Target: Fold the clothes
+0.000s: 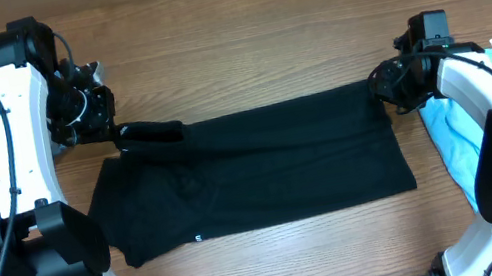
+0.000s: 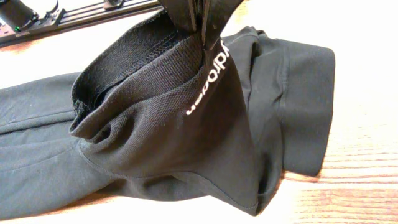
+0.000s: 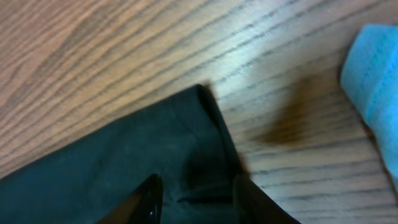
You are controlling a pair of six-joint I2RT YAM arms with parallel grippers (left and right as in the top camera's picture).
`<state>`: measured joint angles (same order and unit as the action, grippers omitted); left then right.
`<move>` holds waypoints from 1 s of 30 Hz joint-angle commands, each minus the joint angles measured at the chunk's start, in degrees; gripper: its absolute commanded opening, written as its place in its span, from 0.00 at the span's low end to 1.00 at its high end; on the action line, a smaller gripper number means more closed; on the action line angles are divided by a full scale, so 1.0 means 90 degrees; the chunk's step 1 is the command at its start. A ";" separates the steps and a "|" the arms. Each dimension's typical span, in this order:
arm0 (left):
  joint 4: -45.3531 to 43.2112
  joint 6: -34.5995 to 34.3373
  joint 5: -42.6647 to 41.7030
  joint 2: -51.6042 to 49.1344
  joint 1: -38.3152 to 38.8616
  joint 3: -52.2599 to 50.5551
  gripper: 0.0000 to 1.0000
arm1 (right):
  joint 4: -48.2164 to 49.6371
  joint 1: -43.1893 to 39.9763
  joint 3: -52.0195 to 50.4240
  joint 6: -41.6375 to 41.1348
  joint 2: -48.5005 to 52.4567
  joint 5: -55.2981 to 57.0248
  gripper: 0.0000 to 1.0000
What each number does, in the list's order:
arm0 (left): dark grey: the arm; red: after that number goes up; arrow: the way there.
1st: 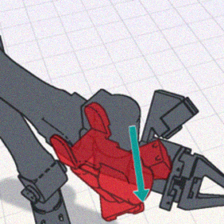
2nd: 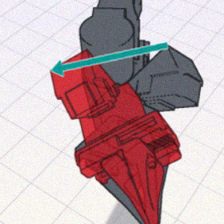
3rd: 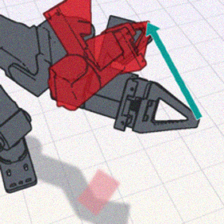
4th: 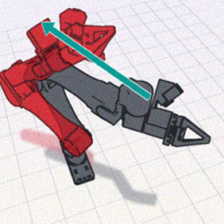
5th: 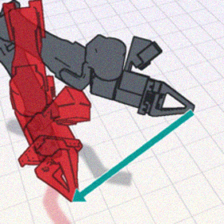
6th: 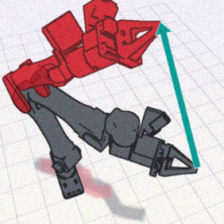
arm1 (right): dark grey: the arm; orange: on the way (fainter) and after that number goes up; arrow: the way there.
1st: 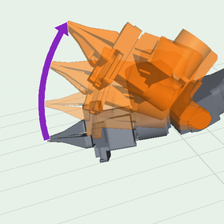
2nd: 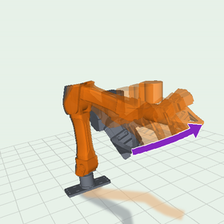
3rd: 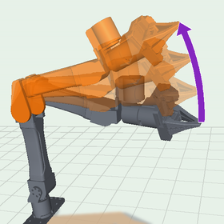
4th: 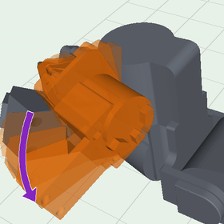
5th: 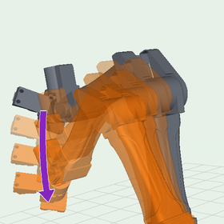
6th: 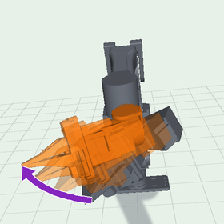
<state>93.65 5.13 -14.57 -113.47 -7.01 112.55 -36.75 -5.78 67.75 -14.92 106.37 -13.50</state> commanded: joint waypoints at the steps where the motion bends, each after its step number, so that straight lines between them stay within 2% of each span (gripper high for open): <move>1: 0.0012 0.0168 -0.0107 0.0085 -0.0012 0.0061 0.04 | 0.0104 0.0012 -0.0095 0.0010 0.0068 0.0068 0.40; 9: 0.0015 0.0168 -0.0107 0.0085 -0.0012 0.0061 0.04 | 0.0172 0.0012 -0.0129 0.0007 0.0216 0.0068 0.38; 15: 0.0012 0.0168 -0.0107 0.0085 -0.0012 0.0061 0.04 | 0.0172 0.0012 -0.0129 -0.0015 0.0342 0.0066 0.33; 17: 0.0010 0.0168 -0.0107 0.0085 -0.0012 0.0061 0.04 | 0.0187 0.0012 -0.0129 -0.0015 0.0347 0.0039 0.29; 20: 0.0012 0.0168 -0.0107 0.0085 -0.0012 0.0061 0.04 | 0.0228 0.0010 -0.0117 -0.0012 0.0338 0.0044 0.16; 24: 0.0010 0.0170 -0.0104 0.0085 -0.0012 0.0061 0.05 | 0.0199 0.0010 -0.0056 -0.0012 0.0328 0.0044 0.05; 30: 0.0005 0.0170 -0.0102 0.0085 -0.0012 0.0061 0.04 | 0.0097 0.0010 -0.0053 -0.0012 0.0199 0.0044 0.04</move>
<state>93.65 5.13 -14.57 -113.47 -7.01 112.55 -35.90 -5.63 67.05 -14.98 108.92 -13.10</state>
